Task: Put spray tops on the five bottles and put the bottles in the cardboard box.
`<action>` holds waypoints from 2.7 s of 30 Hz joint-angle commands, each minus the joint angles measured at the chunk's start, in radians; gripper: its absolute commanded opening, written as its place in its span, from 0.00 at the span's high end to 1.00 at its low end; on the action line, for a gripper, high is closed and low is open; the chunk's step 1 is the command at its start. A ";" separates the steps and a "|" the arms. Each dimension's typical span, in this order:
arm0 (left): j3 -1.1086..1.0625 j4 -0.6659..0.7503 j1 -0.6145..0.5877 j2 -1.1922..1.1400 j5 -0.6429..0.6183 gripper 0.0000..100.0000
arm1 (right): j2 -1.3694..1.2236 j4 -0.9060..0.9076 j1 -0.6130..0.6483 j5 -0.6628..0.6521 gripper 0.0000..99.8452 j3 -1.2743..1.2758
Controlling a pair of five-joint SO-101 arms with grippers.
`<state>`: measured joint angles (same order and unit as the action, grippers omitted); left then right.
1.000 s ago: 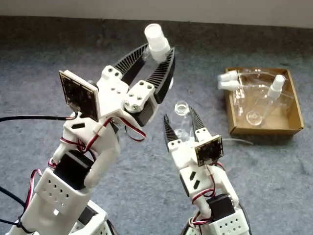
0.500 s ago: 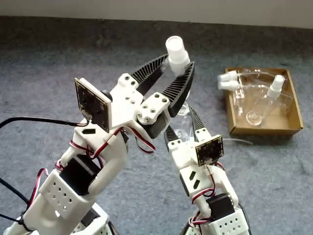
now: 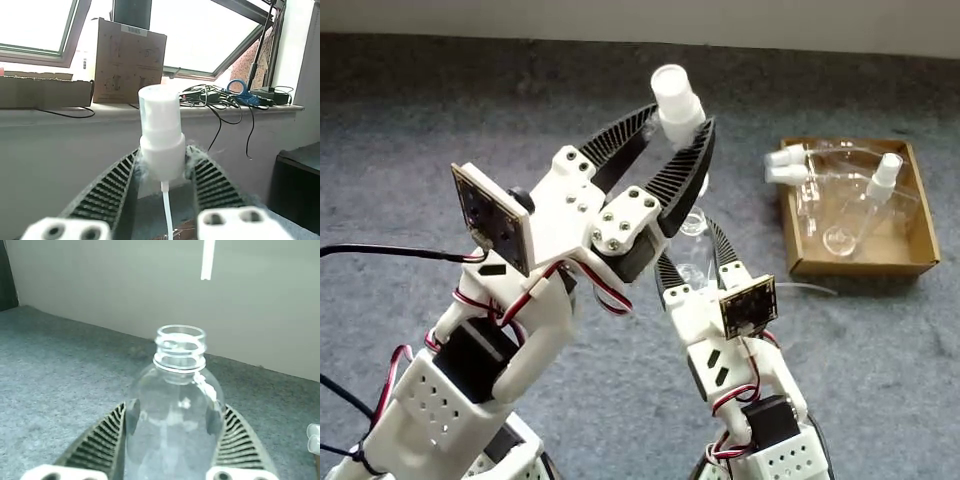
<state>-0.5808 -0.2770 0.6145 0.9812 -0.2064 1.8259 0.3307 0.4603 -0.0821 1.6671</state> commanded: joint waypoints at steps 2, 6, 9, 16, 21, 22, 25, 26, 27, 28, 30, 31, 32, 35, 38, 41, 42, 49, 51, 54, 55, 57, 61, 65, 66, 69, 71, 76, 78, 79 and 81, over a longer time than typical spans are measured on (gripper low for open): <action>0.028 -0.032 0.024 0.019 0.008 0.99 | 0.012 -0.005 0.008 0.012 0.87 0.104; 0.030 -0.032 0.024 0.019 0.008 0.99 | 0.010 -0.004 0.008 0.008 0.87 0.104; 0.022 -0.037 0.024 0.019 0.008 0.99 | 0.010 -0.004 0.008 0.008 0.87 0.104; 0.021 -0.140 0.024 0.053 0.006 0.99 | 0.010 -0.004 0.007 0.008 0.87 0.104; -0.045 -0.135 0.024 0.114 0.006 0.99 | 0.010 -0.004 0.007 0.008 0.87 0.104; -0.070 -0.135 0.024 0.117 0.008 0.99 | 0.010 -0.004 0.007 0.009 0.87 0.104; -0.133 -0.117 0.024 0.120 0.008 0.99 | 0.010 0.005 0.007 0.011 0.87 0.104; -0.147 -0.091 0.024 0.120 0.008 0.99 | 0.012 0.019 0.007 0.009 0.87 0.104; -0.151 -0.060 0.024 0.120 0.008 0.99 | 0.012 0.030 0.008 0.009 0.87 0.104; -0.151 -0.035 0.024 0.122 0.009 0.99 | 0.012 0.036 0.008 0.009 0.87 0.104; -0.130 -0.005 0.024 0.124 0.009 0.99 | 0.012 0.036 0.008 0.008 0.87 0.104; -0.111 -0.006 0.024 0.124 0.009 0.99 | 0.012 0.036 0.008 0.008 0.87 0.104; -0.091 -0.014 0.024 0.120 0.009 0.99 | 0.012 0.036 0.008 0.008 0.87 0.104; -0.030 -0.044 0.024 0.119 0.008 0.99 | 0.012 0.036 0.008 0.008 0.87 0.104; -0.007 -0.066 0.024 0.116 0.008 0.99 | 0.012 0.035 0.008 0.008 0.87 0.104; -0.033 -0.063 0.024 0.116 0.008 0.99 | 0.012 0.035 0.008 0.008 0.87 0.104; -0.047 -0.063 0.024 0.114 0.008 0.99 | 0.012 0.035 0.008 0.008 0.87 0.104; -0.157 -0.061 0.024 0.114 0.008 0.99 | 0.012 0.035 0.008 0.006 0.87 0.104; -0.174 -0.061 0.024 0.114 0.006 0.99 | 0.012 0.035 0.008 0.006 0.87 0.104; -0.213 -0.015 0.024 0.116 0.008 0.99 | 0.012 0.035 0.008 0.006 0.87 0.104; -0.231 0.011 0.024 0.116 0.008 0.99 | 0.012 0.035 0.008 0.006 0.87 0.104; -0.271 0.061 0.024 0.116 0.008 0.99 | 0.012 0.035 0.008 0.006 0.87 0.104; -0.343 0.091 0.024 0.116 0.008 0.99 | 0.012 0.035 0.008 0.006 0.87 0.104; -0.410 0.091 0.024 0.116 0.008 0.99 | 0.012 0.036 0.008 0.006 0.87 0.104; -0.424 0.091 0.024 0.116 0.008 0.99 | 0.012 0.036 0.008 0.006 0.87 0.104; -0.460 0.092 0.024 0.116 0.005 0.99 | 0.012 0.036 0.008 0.005 0.87 0.104; -0.483 0.092 0.025 0.116 0.005 0.99 | 0.012 0.036 0.008 0.005 0.87 0.104; -0.527 0.092 0.025 0.116 0.003 0.99 | 0.012 0.036 0.008 0.005 0.87 0.104; -0.529 0.092 0.025 0.116 0.003 0.99 | 0.012 0.036 0.008 0.005 0.87 0.104; -0.529 0.094 0.025 0.116 0.003 0.99 | 0.012 0.036 0.008 0.005 0.87 0.104; -0.529 0.094 0.027 0.116 0.003 0.99 | 0.012 0.036 0.008 0.005 0.87 0.104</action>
<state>-1.1070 -0.1941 0.6176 1.0917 -0.2048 1.8228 0.3675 0.4618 -0.0821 1.6671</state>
